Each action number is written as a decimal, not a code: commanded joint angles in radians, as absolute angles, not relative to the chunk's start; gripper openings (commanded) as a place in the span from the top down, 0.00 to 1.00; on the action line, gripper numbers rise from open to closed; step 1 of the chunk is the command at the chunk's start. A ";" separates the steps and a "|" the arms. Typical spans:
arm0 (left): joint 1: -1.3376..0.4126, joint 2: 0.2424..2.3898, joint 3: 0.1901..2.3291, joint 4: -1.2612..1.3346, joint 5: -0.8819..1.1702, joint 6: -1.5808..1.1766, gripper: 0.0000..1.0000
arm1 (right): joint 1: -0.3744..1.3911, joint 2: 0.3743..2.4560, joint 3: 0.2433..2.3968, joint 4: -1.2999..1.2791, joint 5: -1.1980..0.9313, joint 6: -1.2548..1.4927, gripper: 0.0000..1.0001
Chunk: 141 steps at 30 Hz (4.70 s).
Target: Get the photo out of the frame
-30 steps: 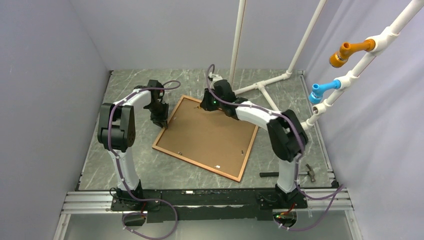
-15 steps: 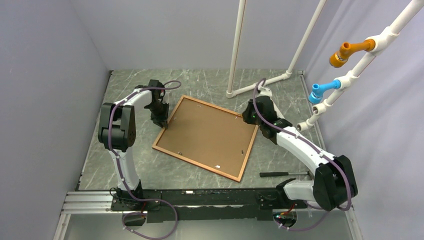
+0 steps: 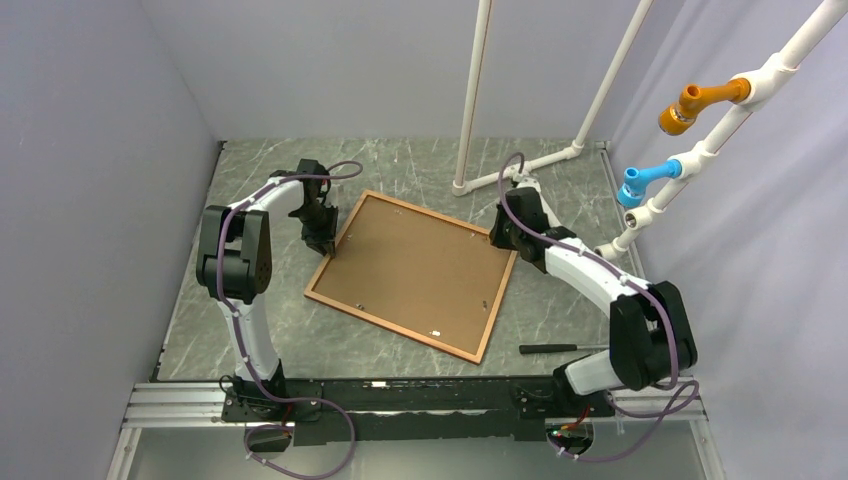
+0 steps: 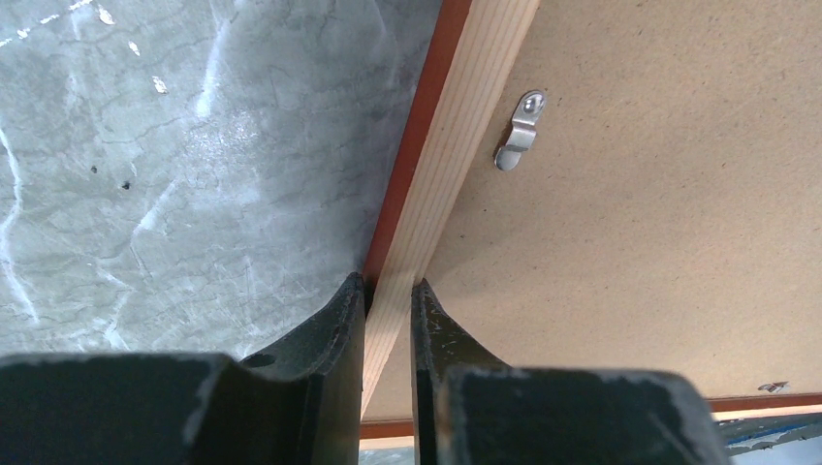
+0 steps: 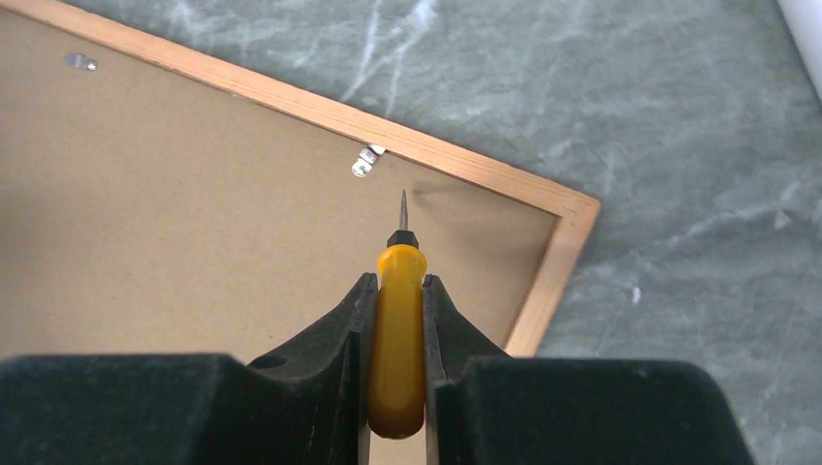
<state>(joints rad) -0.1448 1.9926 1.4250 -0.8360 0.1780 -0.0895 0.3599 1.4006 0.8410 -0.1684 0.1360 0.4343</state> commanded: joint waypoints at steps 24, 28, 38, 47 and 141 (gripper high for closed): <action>-0.145 2.031 1.435 -0.822 0.123 -0.107 1.00 | 0.532 1.664 1.165 -0.304 0.364 0.266 1.00; -0.146 2.030 1.433 -0.821 0.124 -0.106 1.00 | 0.531 1.676 1.163 -0.292 0.376 0.259 1.00; -0.145 2.032 1.437 -0.824 0.118 -0.107 1.00 | 0.534 1.728 1.218 -0.419 0.428 0.298 1.00; -0.146 2.035 1.438 -0.830 0.101 -0.110 1.00 | 0.570 1.767 1.289 -0.632 0.512 0.365 1.00; -0.172 1.658 1.303 -0.709 0.365 -0.117 0.54 | 0.073 0.472 0.377 -0.692 0.523 1.133 0.45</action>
<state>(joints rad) -0.1680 1.7168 1.2972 -0.7372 0.3279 -0.1173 0.0772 0.4557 0.2817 -0.7006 0.5060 1.2205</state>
